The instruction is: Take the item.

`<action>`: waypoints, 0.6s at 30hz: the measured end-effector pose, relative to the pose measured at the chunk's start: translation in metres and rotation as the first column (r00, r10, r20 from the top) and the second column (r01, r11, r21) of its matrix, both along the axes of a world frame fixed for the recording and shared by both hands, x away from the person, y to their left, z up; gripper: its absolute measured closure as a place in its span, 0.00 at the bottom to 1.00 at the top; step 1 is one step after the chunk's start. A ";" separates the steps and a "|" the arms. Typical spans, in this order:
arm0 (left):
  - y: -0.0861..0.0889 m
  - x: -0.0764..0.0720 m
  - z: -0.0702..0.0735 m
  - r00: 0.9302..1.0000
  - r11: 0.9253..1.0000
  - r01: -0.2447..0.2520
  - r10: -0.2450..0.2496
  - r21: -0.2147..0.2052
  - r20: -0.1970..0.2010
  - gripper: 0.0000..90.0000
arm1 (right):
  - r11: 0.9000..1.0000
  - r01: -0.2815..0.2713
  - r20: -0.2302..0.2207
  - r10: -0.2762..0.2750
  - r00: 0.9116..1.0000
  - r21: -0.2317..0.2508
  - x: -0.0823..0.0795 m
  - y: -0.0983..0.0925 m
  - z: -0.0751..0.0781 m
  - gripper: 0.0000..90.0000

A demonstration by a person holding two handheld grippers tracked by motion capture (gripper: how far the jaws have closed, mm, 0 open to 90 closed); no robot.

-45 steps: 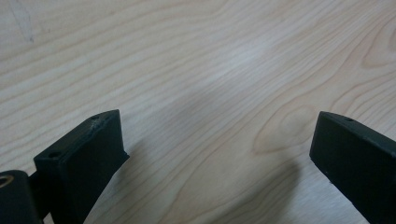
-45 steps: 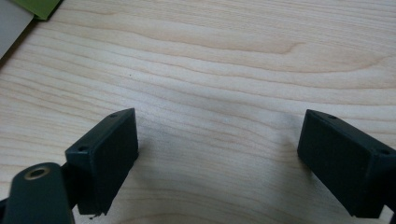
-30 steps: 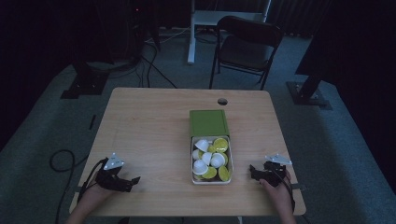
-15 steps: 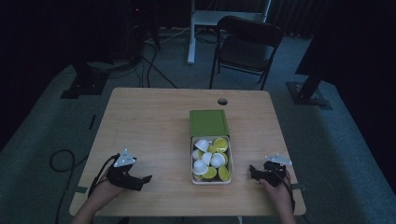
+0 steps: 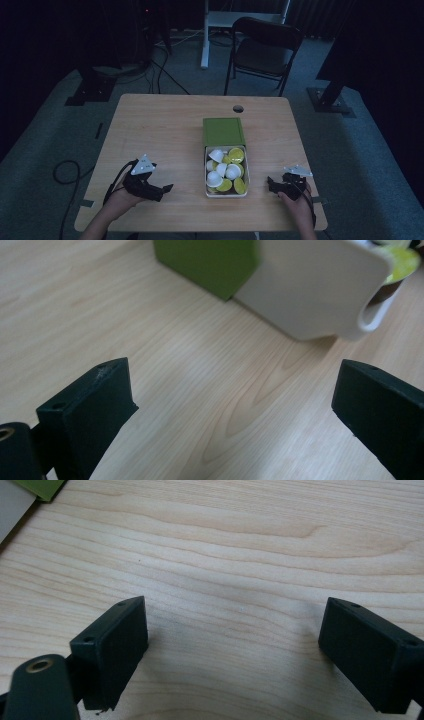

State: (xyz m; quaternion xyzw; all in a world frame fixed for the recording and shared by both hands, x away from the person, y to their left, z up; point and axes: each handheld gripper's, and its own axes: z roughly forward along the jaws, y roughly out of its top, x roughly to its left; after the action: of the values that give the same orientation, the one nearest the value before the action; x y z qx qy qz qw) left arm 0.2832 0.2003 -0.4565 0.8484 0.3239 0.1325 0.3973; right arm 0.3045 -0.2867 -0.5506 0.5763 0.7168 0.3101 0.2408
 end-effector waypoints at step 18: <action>-0.048 -0.004 0.029 0.997 0.996 0.074 -0.072 -0.050 0.031 0.03 | 1.000 0.000 0.000 0.000 1.000 0.000 0.000 0.000 0.000 0.13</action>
State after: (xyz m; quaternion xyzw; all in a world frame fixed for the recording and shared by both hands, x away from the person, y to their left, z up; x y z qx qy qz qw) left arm 0.2797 0.1524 -0.4274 0.8473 0.2902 0.1218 0.4279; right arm 0.3045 -0.2867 -0.5506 0.5763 0.7168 0.3101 0.2408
